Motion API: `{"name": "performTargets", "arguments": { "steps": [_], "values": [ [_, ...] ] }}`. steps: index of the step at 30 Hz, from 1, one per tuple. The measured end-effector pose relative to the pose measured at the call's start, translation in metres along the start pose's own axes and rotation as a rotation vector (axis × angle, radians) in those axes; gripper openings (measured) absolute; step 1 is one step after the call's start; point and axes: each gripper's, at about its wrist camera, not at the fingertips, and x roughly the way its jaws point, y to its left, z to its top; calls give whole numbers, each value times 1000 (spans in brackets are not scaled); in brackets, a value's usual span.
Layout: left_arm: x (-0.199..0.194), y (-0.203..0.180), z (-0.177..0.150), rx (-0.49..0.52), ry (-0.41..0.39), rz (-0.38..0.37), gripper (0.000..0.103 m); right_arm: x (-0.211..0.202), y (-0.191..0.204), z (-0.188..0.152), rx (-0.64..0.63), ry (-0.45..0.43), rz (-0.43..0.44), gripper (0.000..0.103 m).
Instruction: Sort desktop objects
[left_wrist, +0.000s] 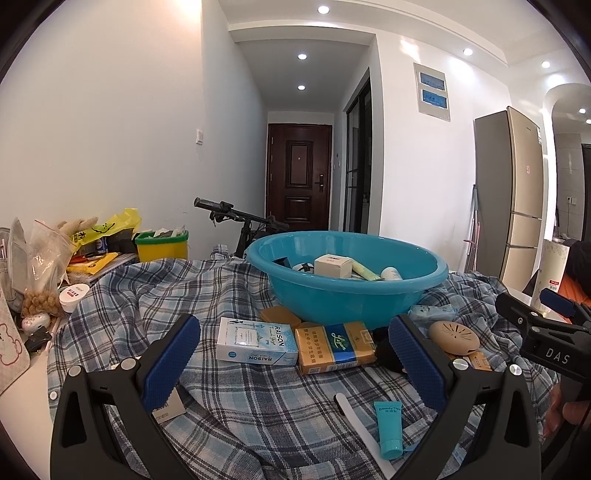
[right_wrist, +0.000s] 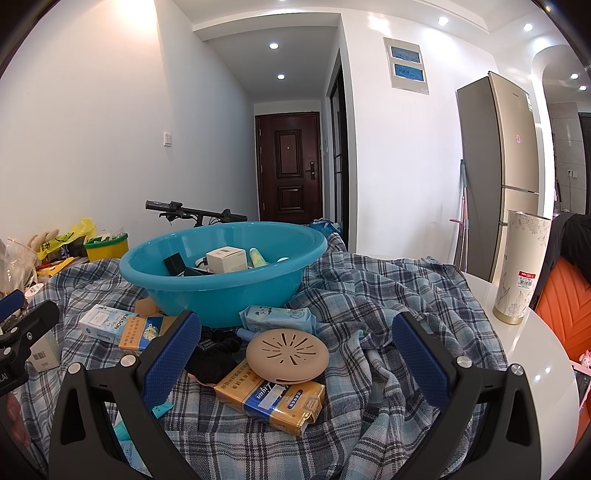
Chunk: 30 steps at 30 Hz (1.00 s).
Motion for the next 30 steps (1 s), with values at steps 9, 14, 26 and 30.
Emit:
{"name": "performTargets", "arguments": {
  "steps": [9,14,26,30],
  "values": [
    [-3,9,4,-40,-22,6,103,0,0,0,1,1,0,103],
    [-6,-1,4,7,-29,-16,103,0,0,0,1,0,0,103],
    [-15,5,2,-33,-36,52,103,0,0,0,2,1,1,103],
    [-1,13,1,-62,40,57,103,0,0,0,2,1,1,103]
  ]
}}
